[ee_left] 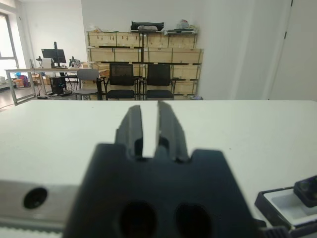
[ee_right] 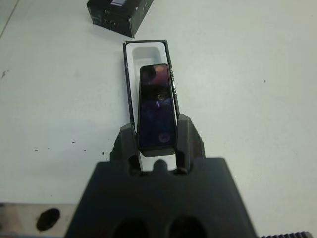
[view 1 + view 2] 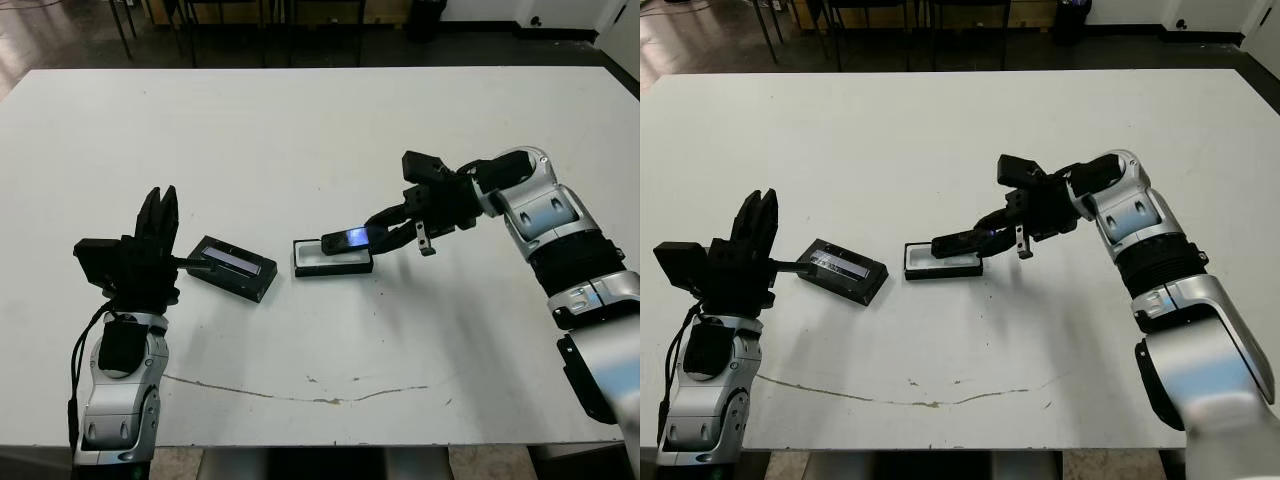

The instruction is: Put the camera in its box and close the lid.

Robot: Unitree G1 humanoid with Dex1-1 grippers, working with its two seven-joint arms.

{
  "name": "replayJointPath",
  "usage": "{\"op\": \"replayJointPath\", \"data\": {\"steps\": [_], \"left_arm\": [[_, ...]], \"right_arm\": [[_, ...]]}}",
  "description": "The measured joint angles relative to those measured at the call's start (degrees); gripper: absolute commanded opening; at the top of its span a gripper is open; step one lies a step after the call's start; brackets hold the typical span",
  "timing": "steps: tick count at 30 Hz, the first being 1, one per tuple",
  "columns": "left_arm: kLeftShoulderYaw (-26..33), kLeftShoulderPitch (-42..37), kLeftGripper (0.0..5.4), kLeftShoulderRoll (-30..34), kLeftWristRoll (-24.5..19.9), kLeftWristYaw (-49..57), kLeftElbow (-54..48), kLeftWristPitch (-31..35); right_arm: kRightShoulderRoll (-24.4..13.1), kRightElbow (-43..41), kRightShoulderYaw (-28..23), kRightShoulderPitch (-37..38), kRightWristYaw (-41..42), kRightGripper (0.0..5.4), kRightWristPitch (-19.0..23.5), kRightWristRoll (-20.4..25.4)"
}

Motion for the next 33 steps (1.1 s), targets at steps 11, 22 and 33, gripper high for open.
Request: {"op": "replayJointPath", "data": {"steps": [11, 22, 33], "left_arm": [[0.0, -0.7, 0.0, -0.5, 0.3, 0.6, 1.0, 0.0], [0.1, -2.7, 0.0, -0.5, 0.2, 0.6, 4.3, -0.7], [0.3, -4.7, 0.0, -0.5, 0.1, 0.6, 6.9, -2.0]], "right_arm": [[1.1, 3.7, 0.7, -1.9, 1.6, 0.0, -0.4, -1.8], [2.3, 8.0, 0.8, -3.0, 2.5, 0.0, -3.0, -2.5], [3.9, 13.6, 0.4, -4.8, 2.4, 0.0, -7.7, -3.9]]}}
